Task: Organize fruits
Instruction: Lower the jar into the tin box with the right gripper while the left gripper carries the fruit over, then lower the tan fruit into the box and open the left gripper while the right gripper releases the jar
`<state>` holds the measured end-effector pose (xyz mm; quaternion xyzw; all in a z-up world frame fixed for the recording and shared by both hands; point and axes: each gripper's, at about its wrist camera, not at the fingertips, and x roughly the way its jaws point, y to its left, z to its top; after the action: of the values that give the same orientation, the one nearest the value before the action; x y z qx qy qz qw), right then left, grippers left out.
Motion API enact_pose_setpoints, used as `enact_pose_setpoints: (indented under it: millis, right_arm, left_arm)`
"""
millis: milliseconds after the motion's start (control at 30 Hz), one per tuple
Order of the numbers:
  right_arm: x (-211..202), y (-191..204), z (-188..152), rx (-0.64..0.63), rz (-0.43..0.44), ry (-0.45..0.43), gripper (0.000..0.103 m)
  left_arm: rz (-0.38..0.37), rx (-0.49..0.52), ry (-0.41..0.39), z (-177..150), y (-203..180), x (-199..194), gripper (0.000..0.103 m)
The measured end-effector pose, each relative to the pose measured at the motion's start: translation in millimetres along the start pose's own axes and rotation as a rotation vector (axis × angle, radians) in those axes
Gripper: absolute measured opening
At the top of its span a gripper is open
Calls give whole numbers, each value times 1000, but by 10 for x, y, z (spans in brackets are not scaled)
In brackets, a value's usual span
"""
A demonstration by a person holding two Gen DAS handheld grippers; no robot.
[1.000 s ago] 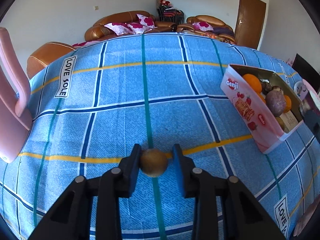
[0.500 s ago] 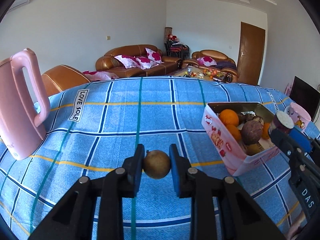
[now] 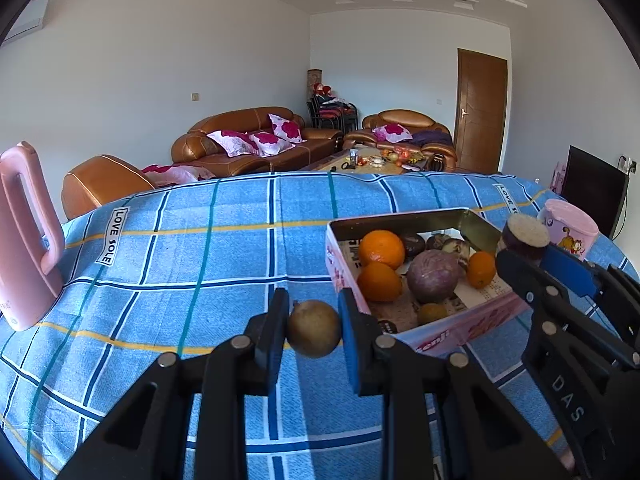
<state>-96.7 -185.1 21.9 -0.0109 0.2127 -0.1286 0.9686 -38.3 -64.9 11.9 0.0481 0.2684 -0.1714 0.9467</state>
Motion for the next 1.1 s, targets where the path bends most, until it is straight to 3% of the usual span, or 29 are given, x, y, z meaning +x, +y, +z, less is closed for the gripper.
enact_pose_setpoints:
  millis: [667,1100]
  right_arm:
    - [86,-583,14,45,-109,6,37]
    - [192,-704,64,65,-155,14,37]
  left_arm:
    - [-49,39,-16,89,-592,117,27]
    - [-80,16,-15,237,-827,334,27]
